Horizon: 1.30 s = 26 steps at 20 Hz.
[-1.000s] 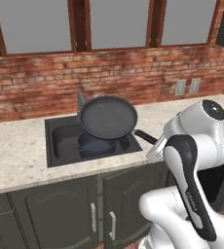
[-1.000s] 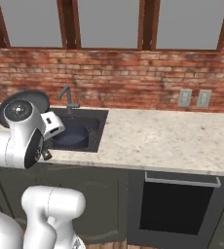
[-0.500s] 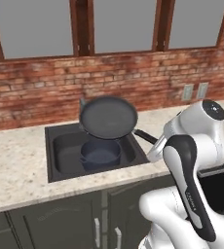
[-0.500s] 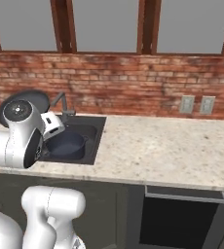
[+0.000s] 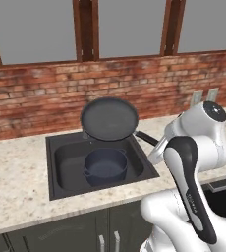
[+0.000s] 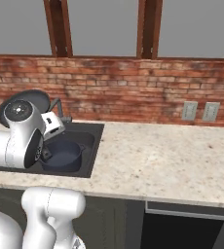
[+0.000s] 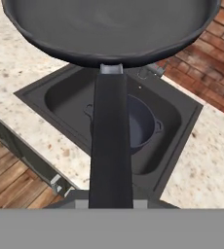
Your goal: Move the pot and pan from the stove into the sink.
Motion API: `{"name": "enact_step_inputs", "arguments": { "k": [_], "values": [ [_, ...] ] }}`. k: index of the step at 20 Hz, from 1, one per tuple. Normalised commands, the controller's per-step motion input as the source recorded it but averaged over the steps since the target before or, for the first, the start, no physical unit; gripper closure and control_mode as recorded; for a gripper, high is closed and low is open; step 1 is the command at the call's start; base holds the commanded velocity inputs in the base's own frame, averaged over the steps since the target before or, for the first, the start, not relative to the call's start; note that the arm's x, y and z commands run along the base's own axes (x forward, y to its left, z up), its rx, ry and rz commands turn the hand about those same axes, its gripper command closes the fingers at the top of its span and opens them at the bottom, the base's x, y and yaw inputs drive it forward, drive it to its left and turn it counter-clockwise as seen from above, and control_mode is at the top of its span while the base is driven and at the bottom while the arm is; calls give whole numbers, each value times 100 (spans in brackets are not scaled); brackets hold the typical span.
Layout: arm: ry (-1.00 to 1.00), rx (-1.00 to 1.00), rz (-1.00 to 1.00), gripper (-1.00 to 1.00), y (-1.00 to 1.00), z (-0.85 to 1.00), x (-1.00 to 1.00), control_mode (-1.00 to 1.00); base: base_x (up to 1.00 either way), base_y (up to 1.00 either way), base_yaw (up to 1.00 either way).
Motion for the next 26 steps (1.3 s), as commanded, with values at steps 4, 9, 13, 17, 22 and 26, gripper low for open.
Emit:
{"name": "enact_step_inputs", "arguments": {
  "k": [4, 9, 13, 17, 22, 26],
  "values": [
    [0, 0, 0, 100, 0, 0, 3, -100, 1, 0, 0],
    [2, 0, 0, 100, 0, -4, 28, -100, 0, 0, 0],
    [21, -1, 0, 100, 0, -6, 32, -100, 0, 0, 0],
    [28, -2, 0, 100, -8, -21, 16, -100, 0, 0, 0],
    [16, -1, 4, 100, -9, -19, 4, -100, 0, 0, 0],
    [15, -1, 4, 100, -10, -21, 0, -100, 0, 0, 0]
  ]
}}
